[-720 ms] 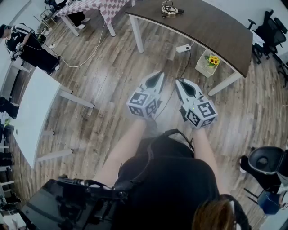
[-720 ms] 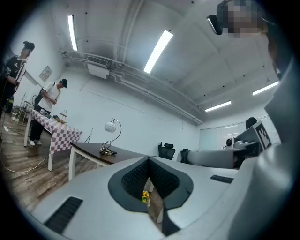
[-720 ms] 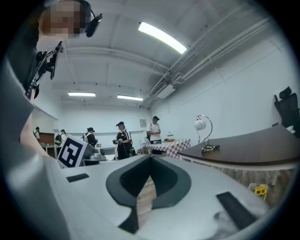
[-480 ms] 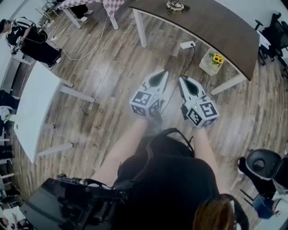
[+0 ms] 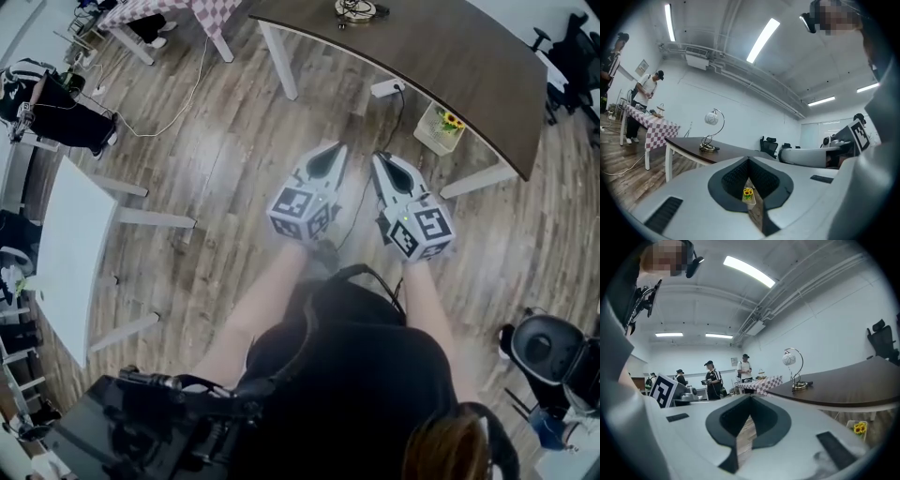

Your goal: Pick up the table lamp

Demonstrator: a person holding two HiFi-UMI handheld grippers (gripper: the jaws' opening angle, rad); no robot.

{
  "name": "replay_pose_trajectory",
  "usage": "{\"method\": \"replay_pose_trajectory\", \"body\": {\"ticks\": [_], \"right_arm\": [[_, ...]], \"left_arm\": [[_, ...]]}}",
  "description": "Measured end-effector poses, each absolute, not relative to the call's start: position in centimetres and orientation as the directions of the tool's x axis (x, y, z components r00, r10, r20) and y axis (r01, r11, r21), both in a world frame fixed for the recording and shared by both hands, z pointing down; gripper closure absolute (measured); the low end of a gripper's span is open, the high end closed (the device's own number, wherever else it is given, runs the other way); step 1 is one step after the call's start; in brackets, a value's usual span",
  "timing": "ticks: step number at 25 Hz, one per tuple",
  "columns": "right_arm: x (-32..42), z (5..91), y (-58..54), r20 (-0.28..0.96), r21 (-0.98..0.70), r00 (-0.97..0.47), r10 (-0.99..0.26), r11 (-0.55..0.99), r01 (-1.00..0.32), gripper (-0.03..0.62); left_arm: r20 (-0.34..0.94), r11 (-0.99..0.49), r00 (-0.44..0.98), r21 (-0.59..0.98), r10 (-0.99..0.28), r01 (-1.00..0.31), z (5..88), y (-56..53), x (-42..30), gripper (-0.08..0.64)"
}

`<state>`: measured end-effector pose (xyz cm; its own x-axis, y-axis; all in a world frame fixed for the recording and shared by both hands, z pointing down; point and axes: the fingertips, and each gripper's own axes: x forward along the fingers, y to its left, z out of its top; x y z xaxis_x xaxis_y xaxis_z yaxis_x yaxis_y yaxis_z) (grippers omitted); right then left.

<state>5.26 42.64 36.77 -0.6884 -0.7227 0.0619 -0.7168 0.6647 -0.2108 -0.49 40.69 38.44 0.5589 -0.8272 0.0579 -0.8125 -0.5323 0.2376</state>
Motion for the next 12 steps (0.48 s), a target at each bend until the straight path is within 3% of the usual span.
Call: {"method": "replay_pose_trajectory", "body": {"ticks": [12], "right_arm": [[5.0, 37.5, 32.0, 0.056, -0.230, -0.637, -0.769, 0.611, -0.757, 0.589]], "left_arm": [[0.072, -0.608, 0.636, 0.232, -0.768, -0.760, 39.0, 29.8, 0.6, 0.560]]}}
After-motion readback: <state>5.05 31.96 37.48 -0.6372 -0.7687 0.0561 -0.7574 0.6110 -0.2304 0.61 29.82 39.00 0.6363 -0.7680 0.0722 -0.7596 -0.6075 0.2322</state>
